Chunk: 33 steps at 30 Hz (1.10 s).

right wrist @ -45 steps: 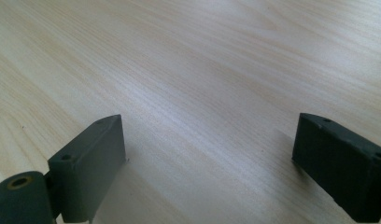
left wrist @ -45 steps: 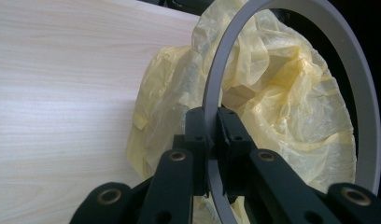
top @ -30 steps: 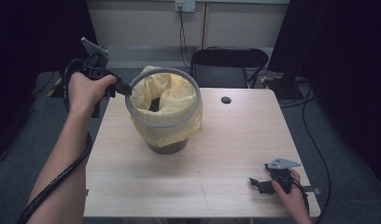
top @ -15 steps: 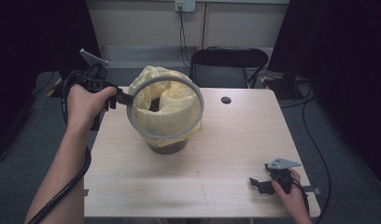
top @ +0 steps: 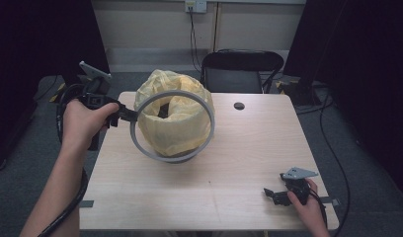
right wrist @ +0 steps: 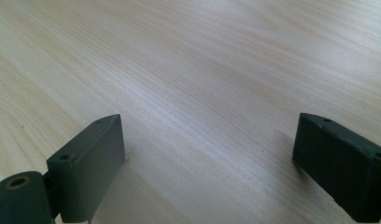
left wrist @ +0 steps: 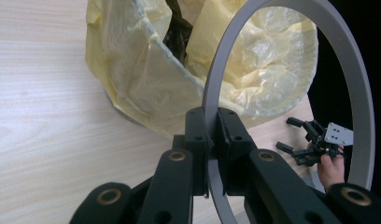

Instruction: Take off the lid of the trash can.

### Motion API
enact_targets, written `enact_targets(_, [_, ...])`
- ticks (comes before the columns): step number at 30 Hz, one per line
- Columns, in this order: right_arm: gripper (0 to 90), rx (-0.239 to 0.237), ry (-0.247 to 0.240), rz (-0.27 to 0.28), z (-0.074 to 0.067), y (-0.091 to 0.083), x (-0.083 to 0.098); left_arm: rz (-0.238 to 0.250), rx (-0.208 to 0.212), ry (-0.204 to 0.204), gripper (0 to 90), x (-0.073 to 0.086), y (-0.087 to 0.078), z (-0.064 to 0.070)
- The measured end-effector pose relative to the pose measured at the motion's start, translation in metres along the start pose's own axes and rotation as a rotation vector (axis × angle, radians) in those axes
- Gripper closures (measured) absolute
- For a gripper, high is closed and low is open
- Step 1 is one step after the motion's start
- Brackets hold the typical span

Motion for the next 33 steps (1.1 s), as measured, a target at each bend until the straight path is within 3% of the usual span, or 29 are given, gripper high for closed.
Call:
enact_targets(14, [8.3, 0.0, 0.001, 0.0, 0.0, 0.0, 0.0, -0.02, 0.024, 0.025, 83.7, 0.02, -0.003, 0.003])
enact_targets(33, [8.1, 0.003, 0.003, 0.001, 0.0, 0.0, 0.0, -0.044, 0.054, 0.024, 83.8, 0.047, -0.004, -0.009])
Point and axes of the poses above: each handheld gripper's, and its own axes: y roughly forward along the jaws, x roughly out of its underside, z roughly to its right, the point moved 3 cm from there along y, roughly forward along the jaws, and after that the axes turned 2 degrees about -x, right-handed, at the moved point
